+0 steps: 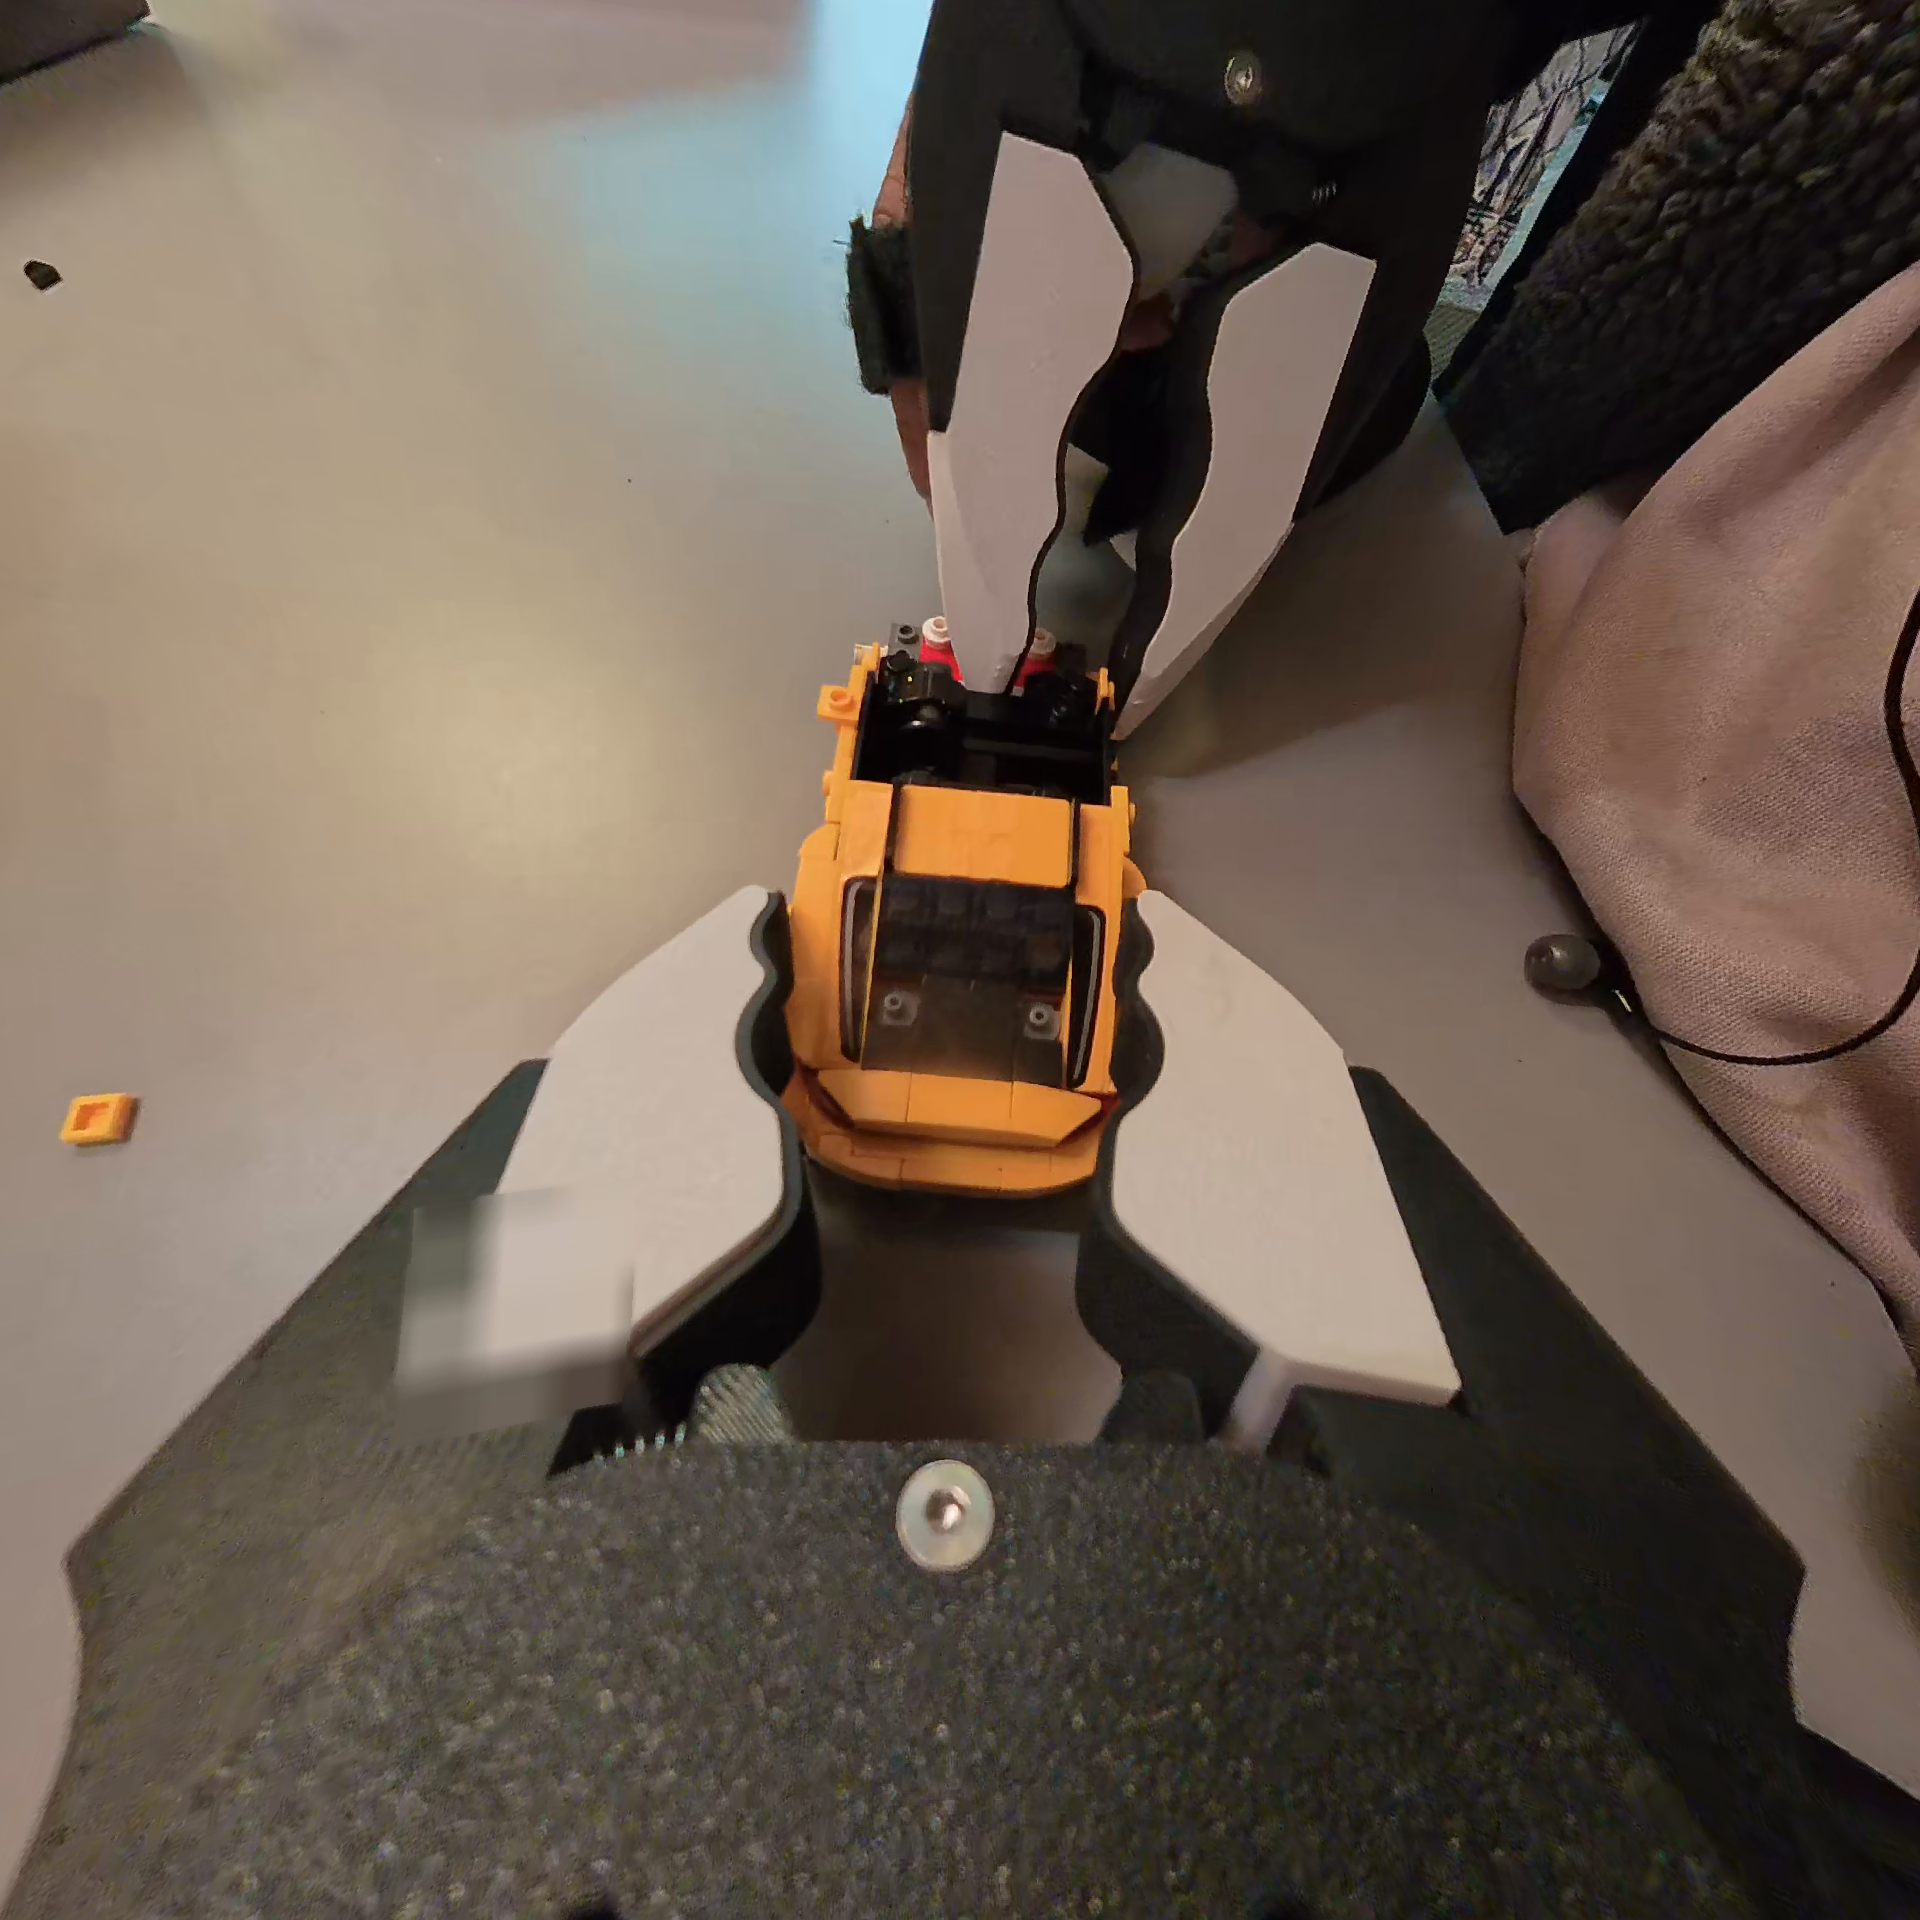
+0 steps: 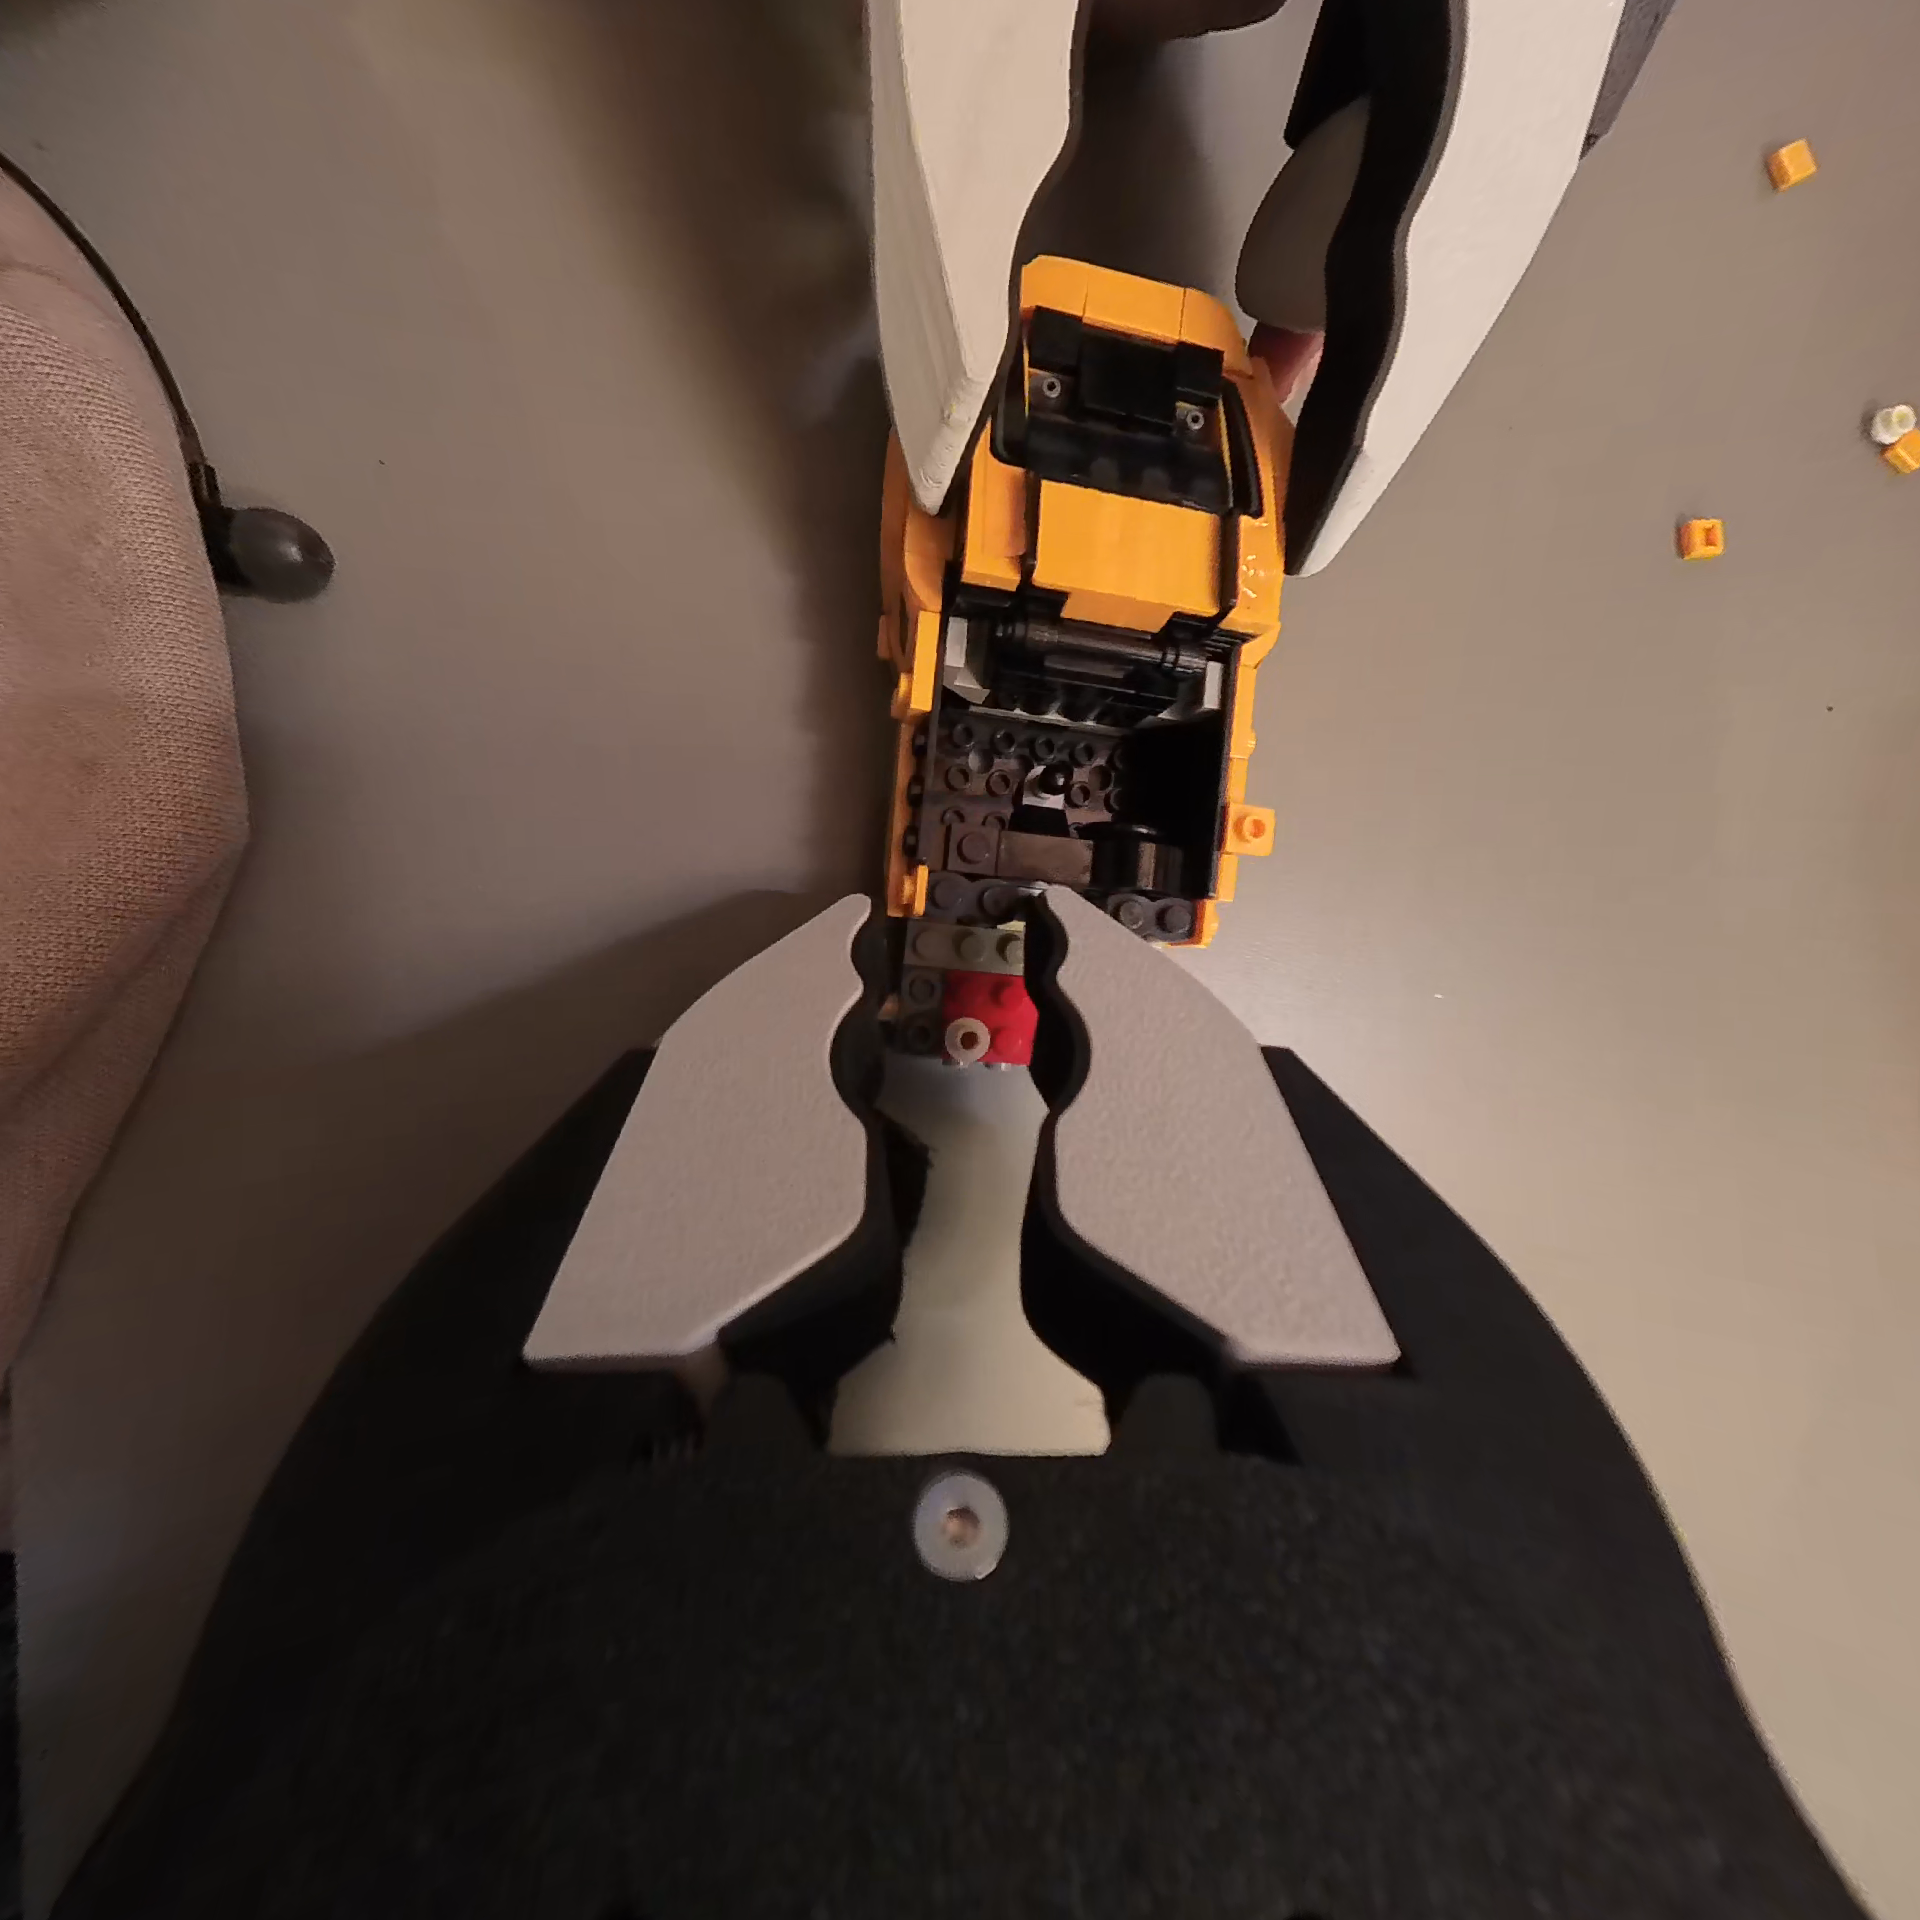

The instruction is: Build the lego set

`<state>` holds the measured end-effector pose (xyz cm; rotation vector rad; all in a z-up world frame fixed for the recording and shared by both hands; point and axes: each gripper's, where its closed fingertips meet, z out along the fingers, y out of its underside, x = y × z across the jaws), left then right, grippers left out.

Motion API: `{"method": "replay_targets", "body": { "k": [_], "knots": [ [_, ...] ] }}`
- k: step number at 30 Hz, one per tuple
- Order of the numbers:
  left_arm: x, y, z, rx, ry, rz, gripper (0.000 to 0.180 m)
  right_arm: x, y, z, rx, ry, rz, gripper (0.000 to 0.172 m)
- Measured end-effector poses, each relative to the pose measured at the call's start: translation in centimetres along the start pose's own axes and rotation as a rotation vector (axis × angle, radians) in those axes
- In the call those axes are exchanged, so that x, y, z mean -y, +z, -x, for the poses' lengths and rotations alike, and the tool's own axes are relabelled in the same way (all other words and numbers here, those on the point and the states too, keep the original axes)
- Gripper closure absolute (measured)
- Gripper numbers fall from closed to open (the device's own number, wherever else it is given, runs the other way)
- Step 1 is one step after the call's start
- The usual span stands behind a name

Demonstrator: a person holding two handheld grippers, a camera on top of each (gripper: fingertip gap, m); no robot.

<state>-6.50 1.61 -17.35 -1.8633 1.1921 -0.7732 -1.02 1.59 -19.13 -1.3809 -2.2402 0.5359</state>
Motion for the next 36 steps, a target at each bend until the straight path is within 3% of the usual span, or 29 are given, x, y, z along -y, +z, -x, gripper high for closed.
{"method": "replay_targets", "body": {
  "k": [4,6,9,18,23,29,36],
  "knots": [
    [0.0,0.0,0.0,-0.005,0.000,0.000,0.121,0.0,-0.1,0.1,0.001,0.021,-0.027,0.146],
    [0.0,0.0,0.0,-0.005,0.000,-0.002,0.121,0.3,-0.2,0.4,0.030,0.054,-0.047,0.138],
    [0.0,0.0,0.0,-0.006,-0.001,-0.002,0.121,0.3,-0.1,0.2,0.002,0.042,-0.051,0.149],
    [0.0,-0.1,0.2,-0.019,-0.050,-0.004,0.121,0.3,-0.1,-0.1,0.020,0.093,-0.069,0.150],
    [0.7,-0.8,0.6,-0.128,-0.337,-0.057,0.121,0.9,-2.9,-1.1,0.015,0.147,-0.185,0.127],
    [1.3,-1.3,1.9,-0.268,-0.769,-0.140,0.121,1.0,-2.9,-2.0,-0.157,0.073,-0.262,0.126],
    [1.5,-1.2,2.7,-0.288,-0.930,-0.174,0.121,2.6,-0.7,-3.6,-0.246,-0.051,-0.256,0.125]
  ]
}}
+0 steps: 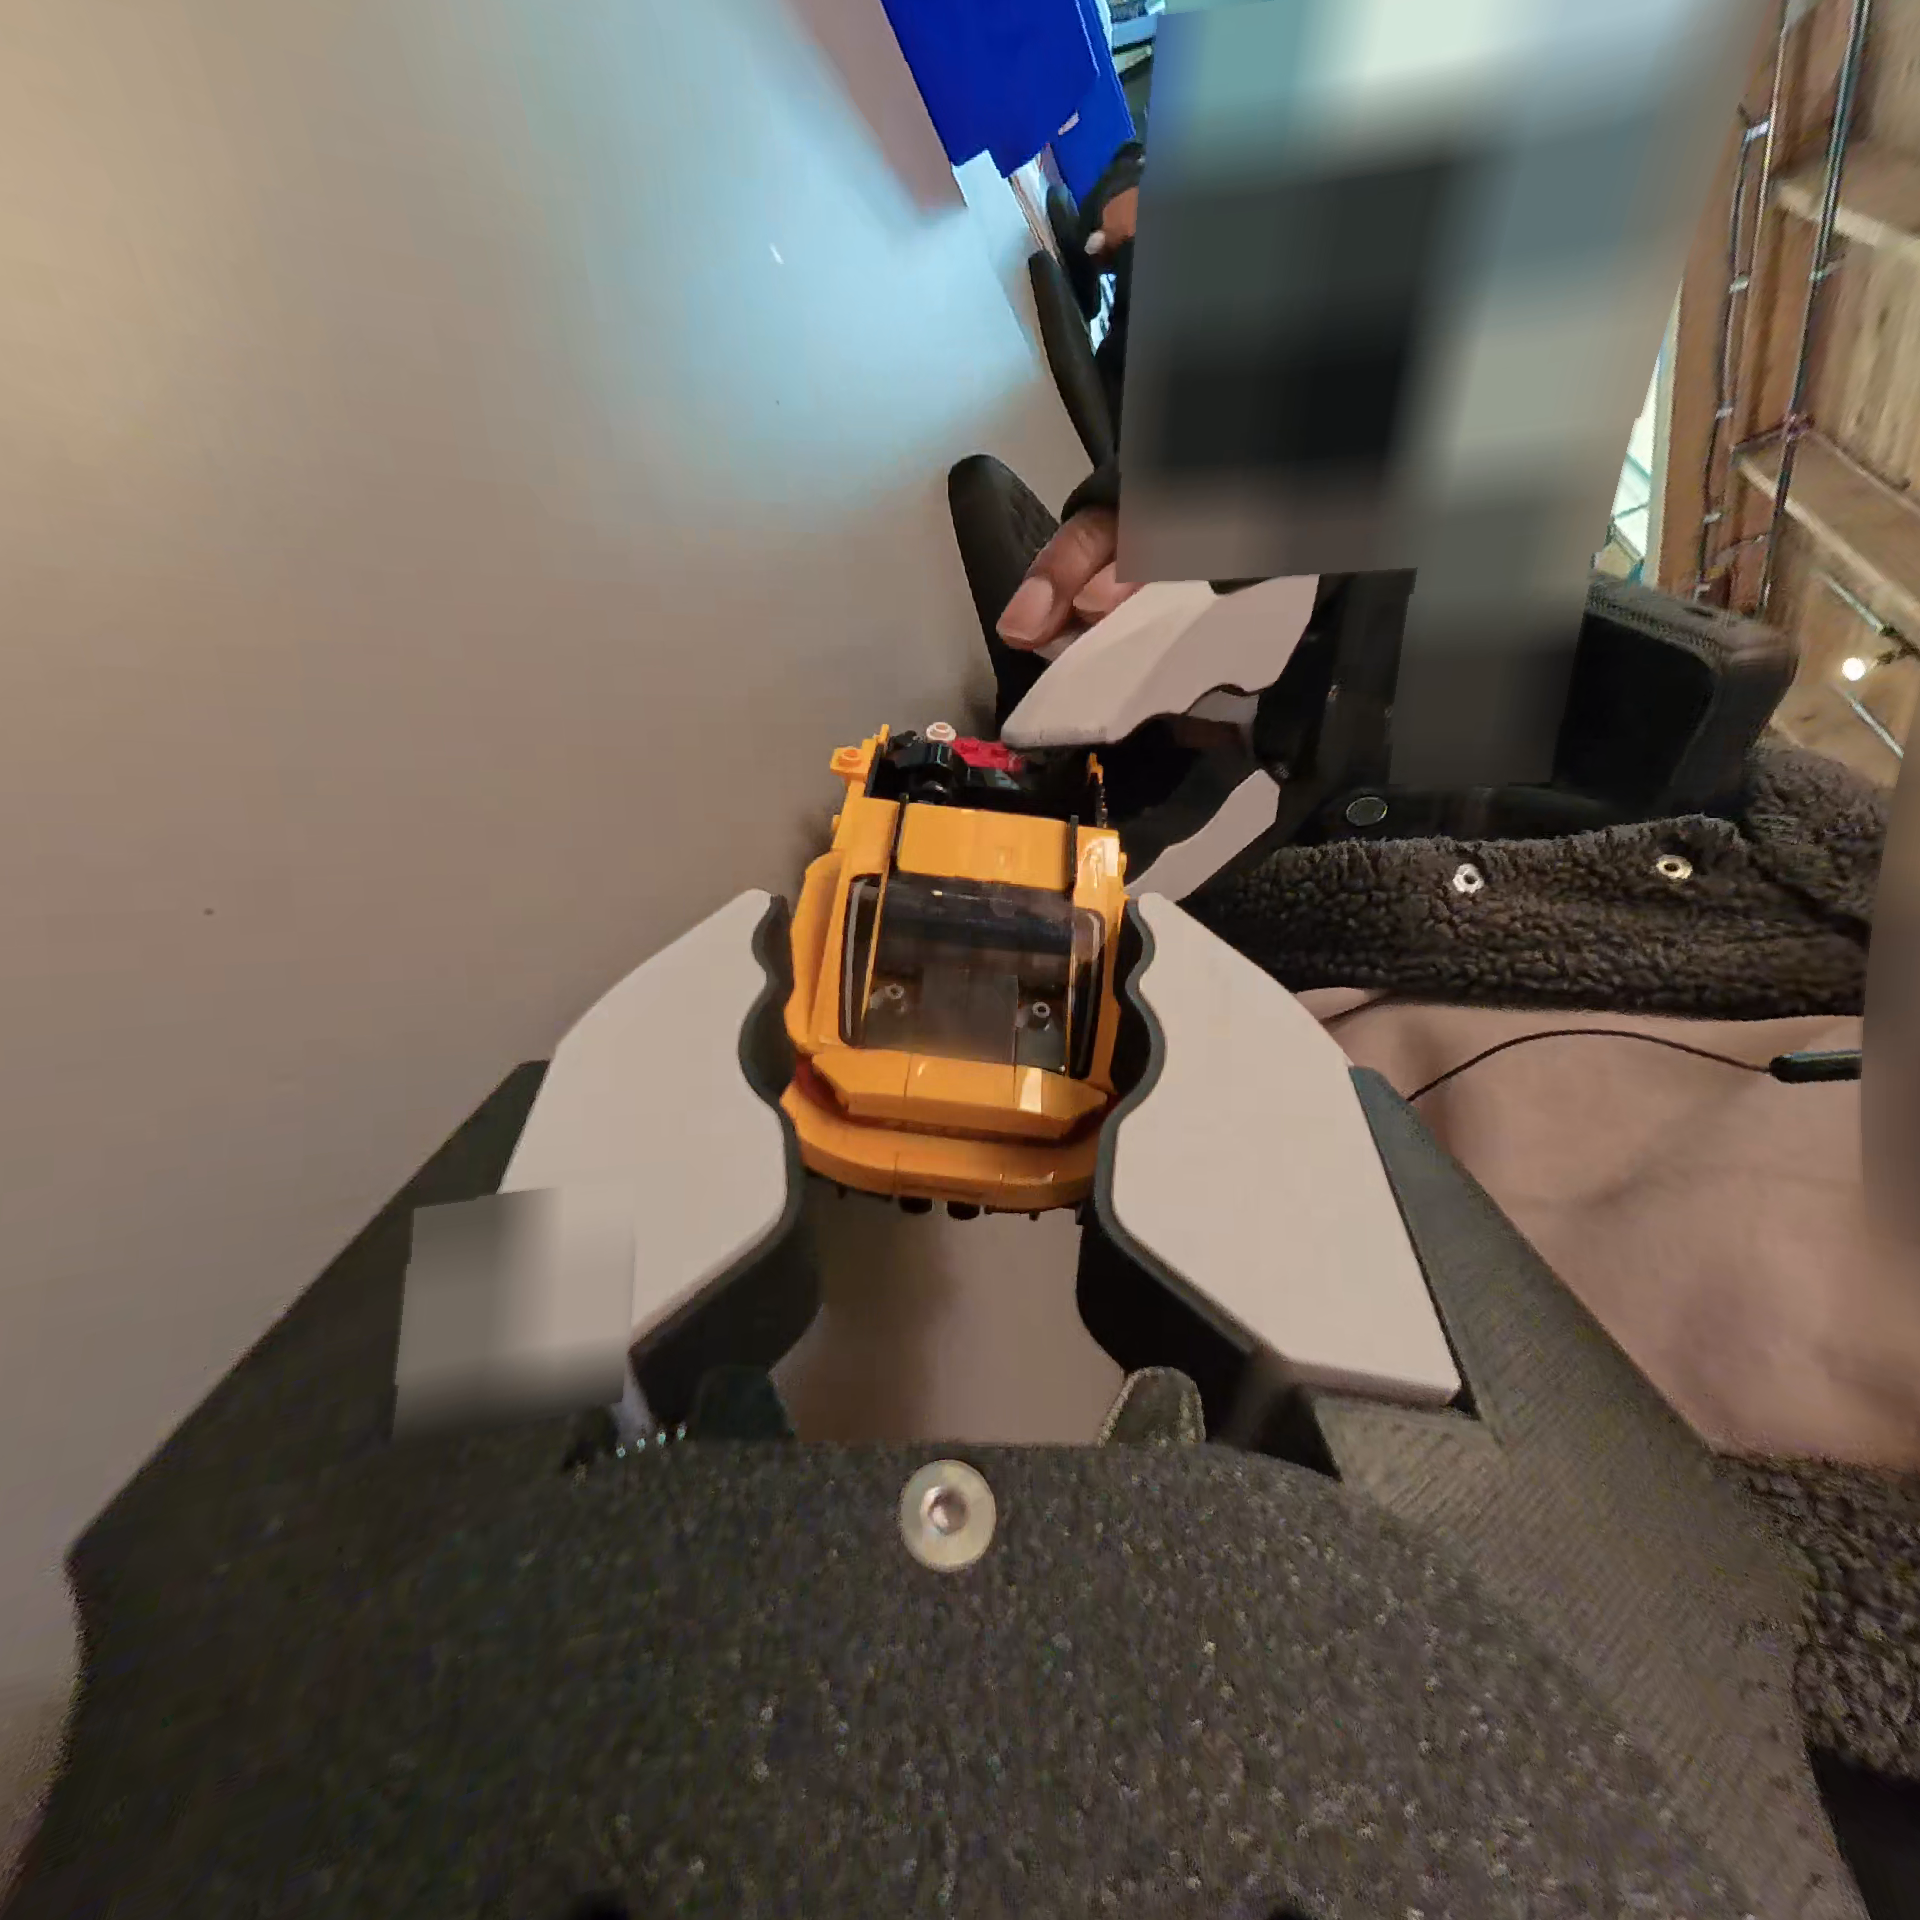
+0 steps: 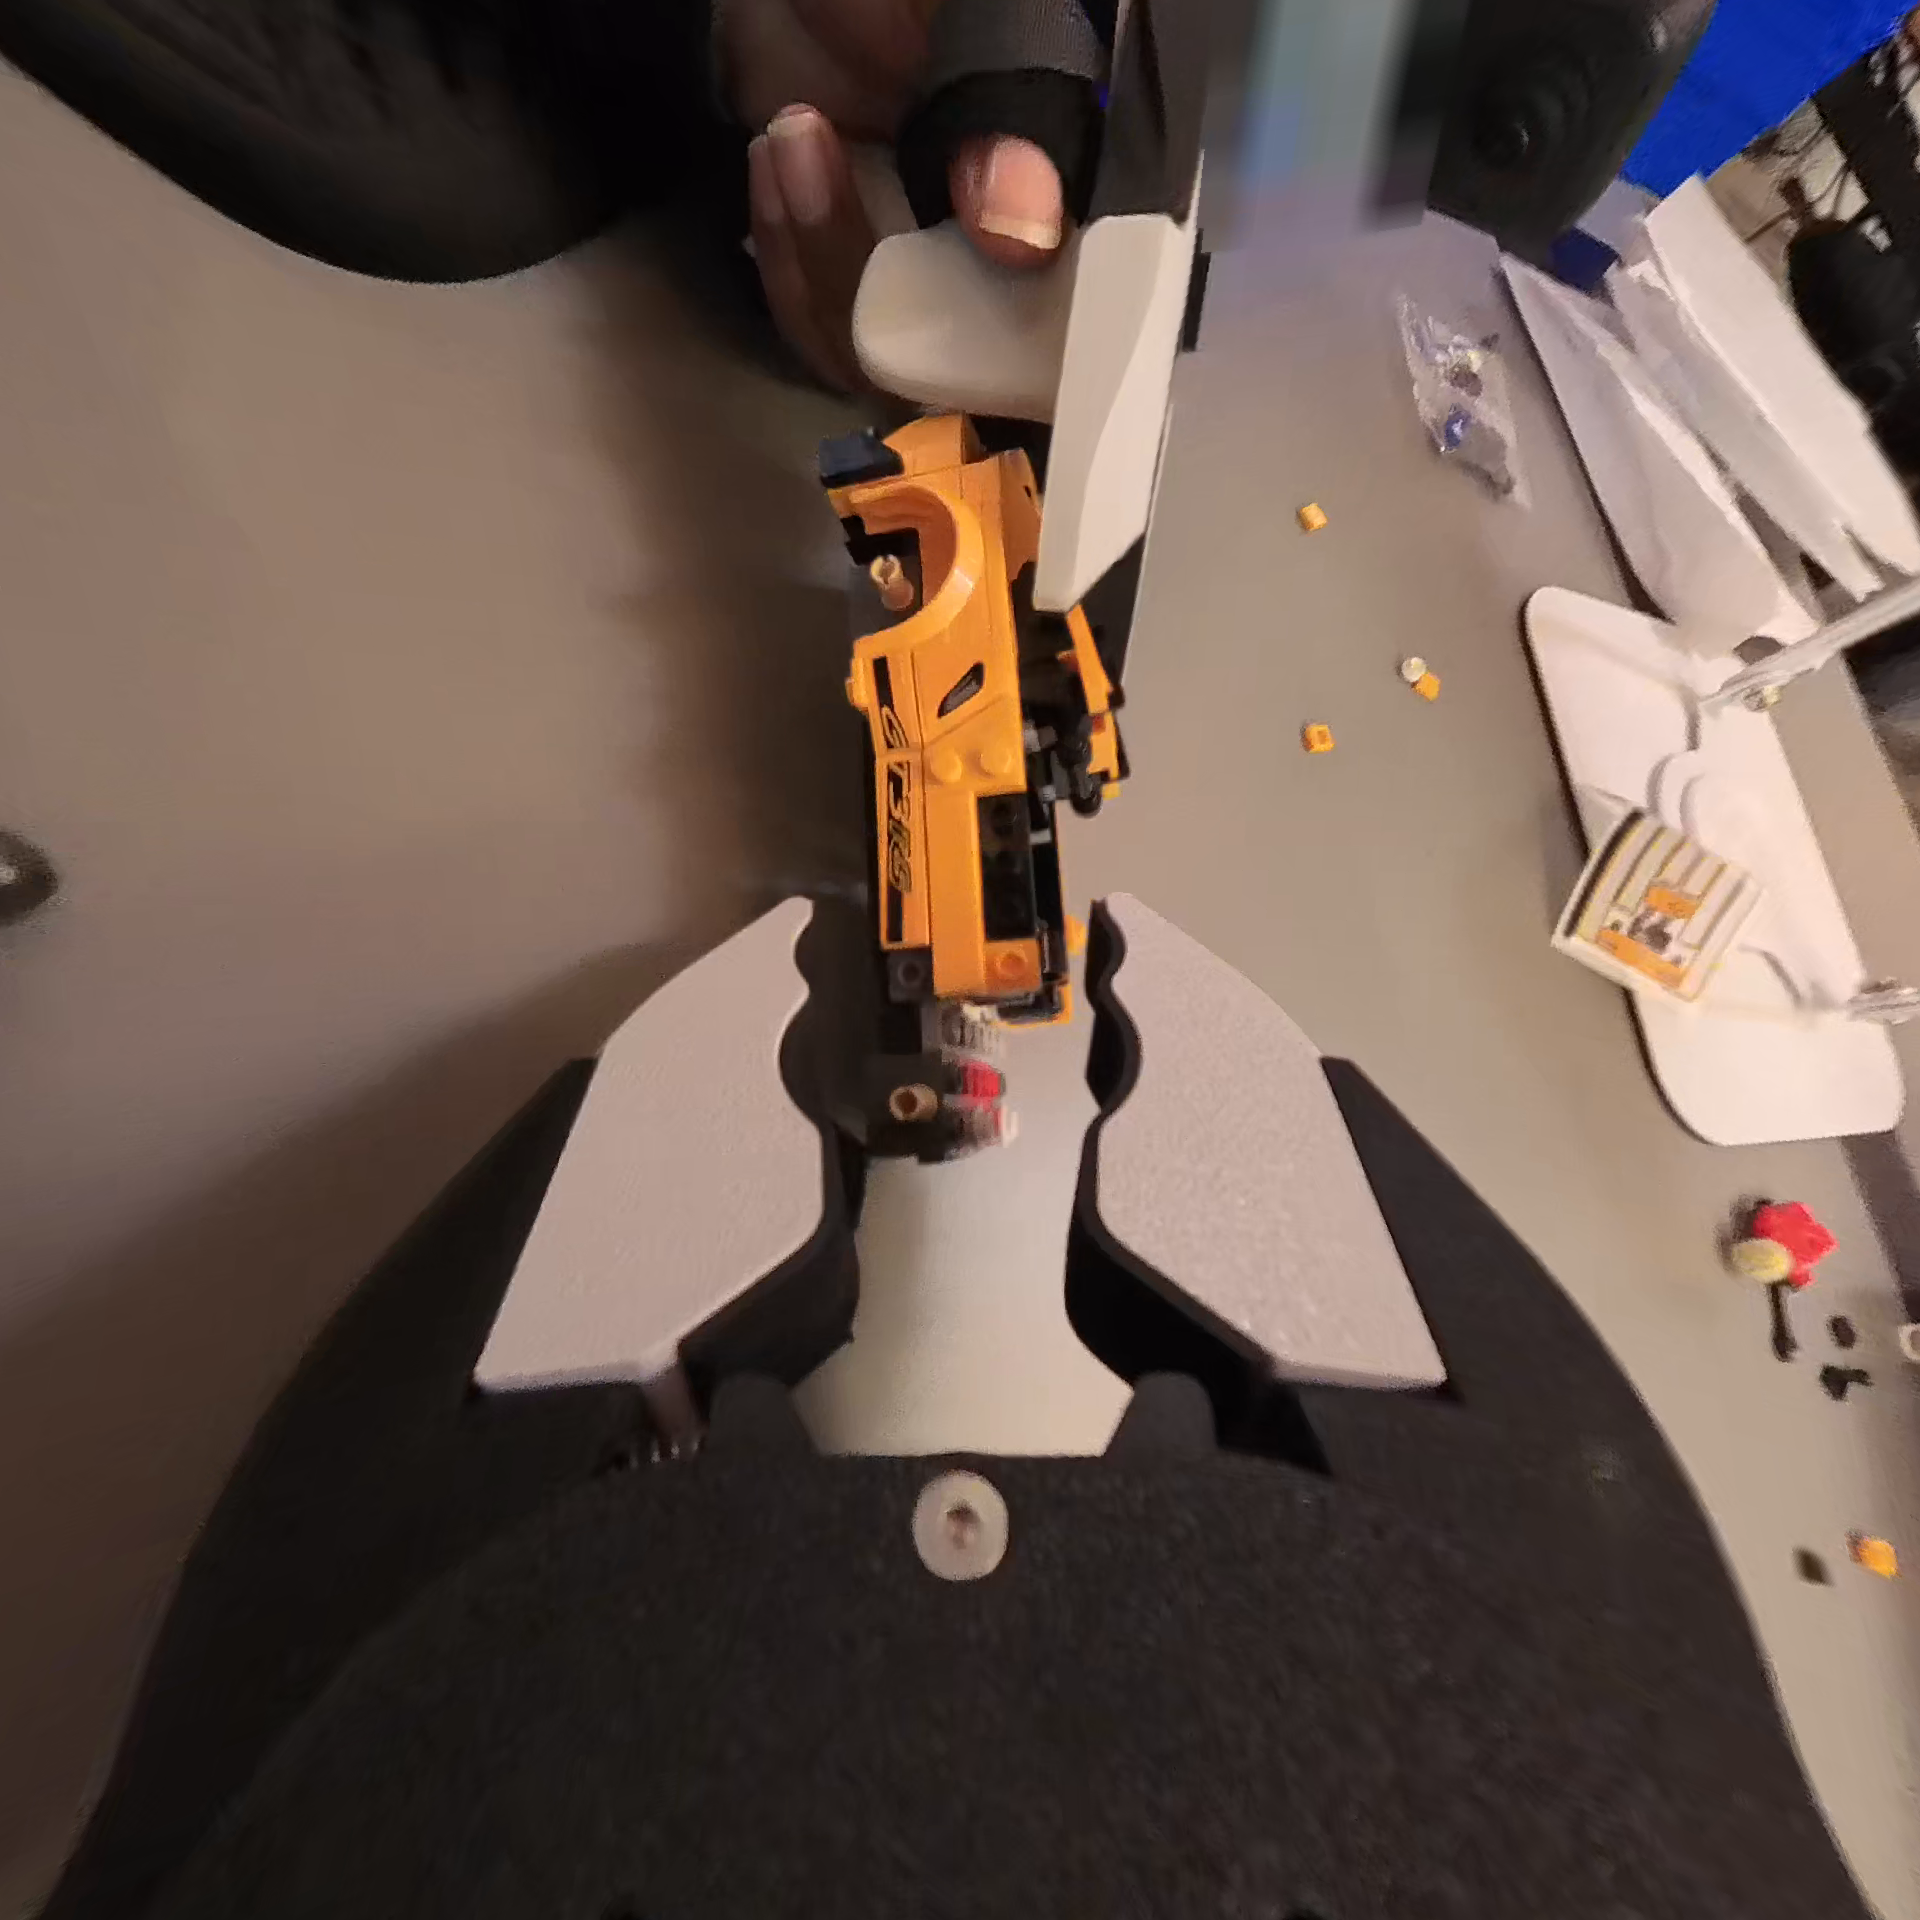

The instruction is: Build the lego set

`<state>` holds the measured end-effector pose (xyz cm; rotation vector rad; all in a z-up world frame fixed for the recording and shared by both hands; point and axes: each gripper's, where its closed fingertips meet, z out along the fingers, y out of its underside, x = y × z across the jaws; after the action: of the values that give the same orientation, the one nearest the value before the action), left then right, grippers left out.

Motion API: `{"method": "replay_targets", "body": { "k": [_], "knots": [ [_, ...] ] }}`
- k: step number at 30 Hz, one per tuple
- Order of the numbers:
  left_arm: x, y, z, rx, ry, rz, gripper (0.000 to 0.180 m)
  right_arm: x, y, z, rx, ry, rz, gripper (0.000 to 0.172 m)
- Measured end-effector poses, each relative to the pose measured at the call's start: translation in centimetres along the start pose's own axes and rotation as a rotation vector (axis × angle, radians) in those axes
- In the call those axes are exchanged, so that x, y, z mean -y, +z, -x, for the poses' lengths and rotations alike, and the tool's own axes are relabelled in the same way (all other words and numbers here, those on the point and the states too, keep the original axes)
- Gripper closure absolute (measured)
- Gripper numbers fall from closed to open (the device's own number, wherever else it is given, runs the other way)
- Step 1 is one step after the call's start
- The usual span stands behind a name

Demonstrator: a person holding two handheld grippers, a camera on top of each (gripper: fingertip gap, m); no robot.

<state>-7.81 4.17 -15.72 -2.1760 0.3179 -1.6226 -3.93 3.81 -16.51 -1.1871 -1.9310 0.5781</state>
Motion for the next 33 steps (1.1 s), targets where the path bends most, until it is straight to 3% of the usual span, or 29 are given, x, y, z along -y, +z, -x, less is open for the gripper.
{"method": "replay_targets", "body": {
  "k": [2,6,10,14,16,19,23,27,33],
  "knots": [
    [0.2,0.0,0.1,0.003,-0.015,-0.015,0.121,0.1,0.3,-0.2,0.009,-0.028,0.005,0.141],
    [0.8,-0.4,-0.1,0.008,0.049,-0.056,0.126,-0.1,0.3,-0.7,0.087,0.035,0.002,0.142],
    [1.5,-1.1,-0.3,0.133,0.349,-0.082,0.111,-0.2,0.1,-1.2,0.199,0.136,0.015,0.142],
    [0.8,-0.9,-1.8,0.214,0.693,-0.040,0.107,-0.3,0.0,-1.4,0.259,0.167,0.034,0.142],
    [0.2,-0.4,-0.9,0.316,0.809,0.023,0.109,-0.3,0.2,-1.5,0.274,0.175,0.033,0.142],
    [-0.5,0.2,0.2,0.424,0.939,0.096,0.126,-0.2,0.4,-1.6,0.270,0.168,0.025,0.142],
    [0.0,-0.3,0.3,0.486,0.999,0.088,0.139,0.3,-0.2,-2.0,0.207,0.122,-0.032,0.138],
    [0.0,-0.3,0.3,0.505,1.015,0.089,0.139,0.2,-1.4,-2.6,0.106,0.019,-0.057,0.136],
    [0.0,-0.2,0.3,0.521,1.039,0.080,0.139,-0.7,-1.1,-2.3,0.096,0.068,-0.057,0.130]
  ]
}}
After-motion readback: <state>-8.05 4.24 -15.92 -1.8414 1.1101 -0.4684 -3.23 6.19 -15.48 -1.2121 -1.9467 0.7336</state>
